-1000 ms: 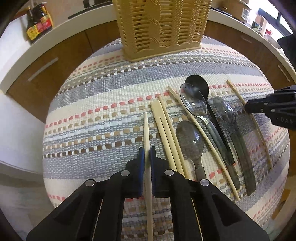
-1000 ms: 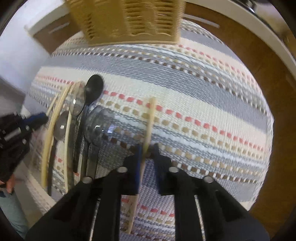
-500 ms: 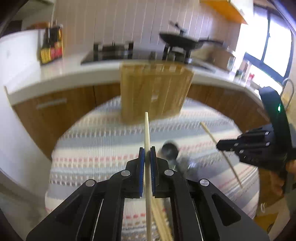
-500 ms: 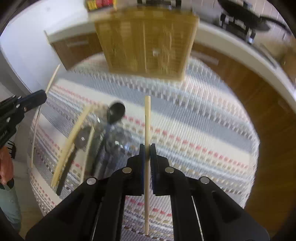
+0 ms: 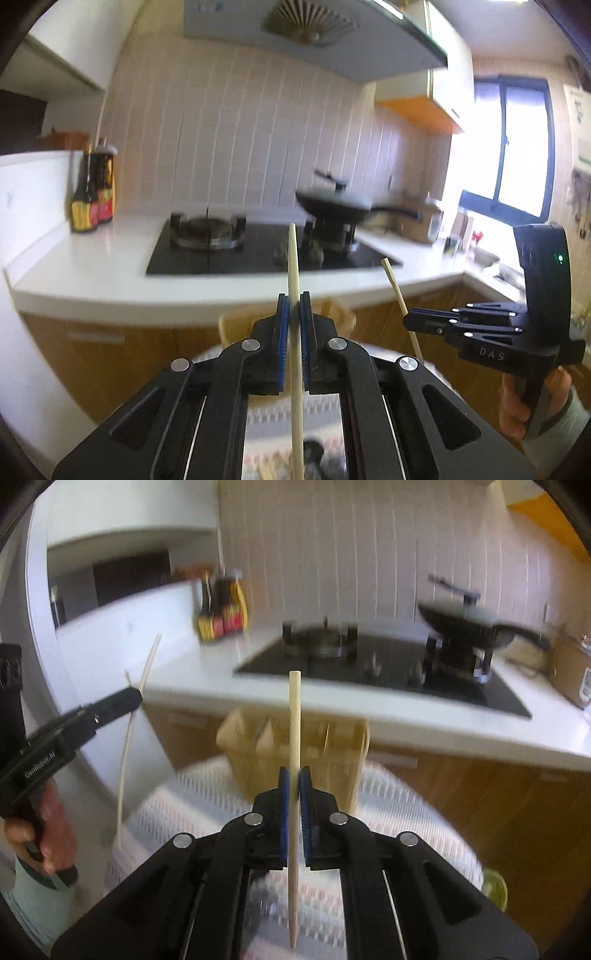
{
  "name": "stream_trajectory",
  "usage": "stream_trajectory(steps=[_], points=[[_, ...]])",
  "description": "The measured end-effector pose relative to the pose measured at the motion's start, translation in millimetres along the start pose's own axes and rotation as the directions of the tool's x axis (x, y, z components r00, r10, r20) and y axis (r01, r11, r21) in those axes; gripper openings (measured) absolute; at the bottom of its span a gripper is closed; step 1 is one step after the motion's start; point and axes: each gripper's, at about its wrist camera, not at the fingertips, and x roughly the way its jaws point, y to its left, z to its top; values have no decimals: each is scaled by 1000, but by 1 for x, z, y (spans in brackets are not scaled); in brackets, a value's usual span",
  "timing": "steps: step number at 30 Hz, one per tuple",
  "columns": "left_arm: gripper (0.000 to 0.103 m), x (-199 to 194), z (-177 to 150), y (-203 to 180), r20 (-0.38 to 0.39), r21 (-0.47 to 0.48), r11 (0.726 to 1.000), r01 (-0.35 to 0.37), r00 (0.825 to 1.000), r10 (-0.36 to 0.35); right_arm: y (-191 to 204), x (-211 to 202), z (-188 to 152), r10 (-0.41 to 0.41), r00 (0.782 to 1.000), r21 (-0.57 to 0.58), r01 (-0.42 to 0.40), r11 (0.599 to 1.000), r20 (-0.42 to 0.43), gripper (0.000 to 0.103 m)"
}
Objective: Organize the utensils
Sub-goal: 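Carry both chopsticks over the yellow basket, drop them in, open both tools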
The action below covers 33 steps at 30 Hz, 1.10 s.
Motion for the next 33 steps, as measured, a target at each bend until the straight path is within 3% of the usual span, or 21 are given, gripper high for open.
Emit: stream_trajectory(steps=[6, 12, 19, 25, 29, 33], points=[[4, 23, 29, 7, 171, -5, 1000, -12, 985, 13, -19, 11, 46, -9, 983, 19, 5, 1000, 182, 4], [4, 61, 43, 18, 218, -7, 999, -35, 975, 36, -36, 46, 74, -62, 956, 1, 64, 998, 287, 4], [4, 98, 36, 30, 272, -20, 995, -94, 958, 95, -41, 92, 65, -103, 941, -29, 118, 993, 321, 4], [4, 122, 22, 36, 305, -50, 984, -171, 936, 179, -49, 119, 57, -76, 944, -34, 92, 995, 321, 4], [4, 134, 11, 45, 304, -84, 977, -197, 928, 213, -51, 130, 48, -61, 944, -32, 75, 997, 324, 4], [4, 139, 4, 50, 291, -88, 979, -181, 936, 199, -49, 134, 39, -68, 945, -41, 85, 996, 321, 5]])
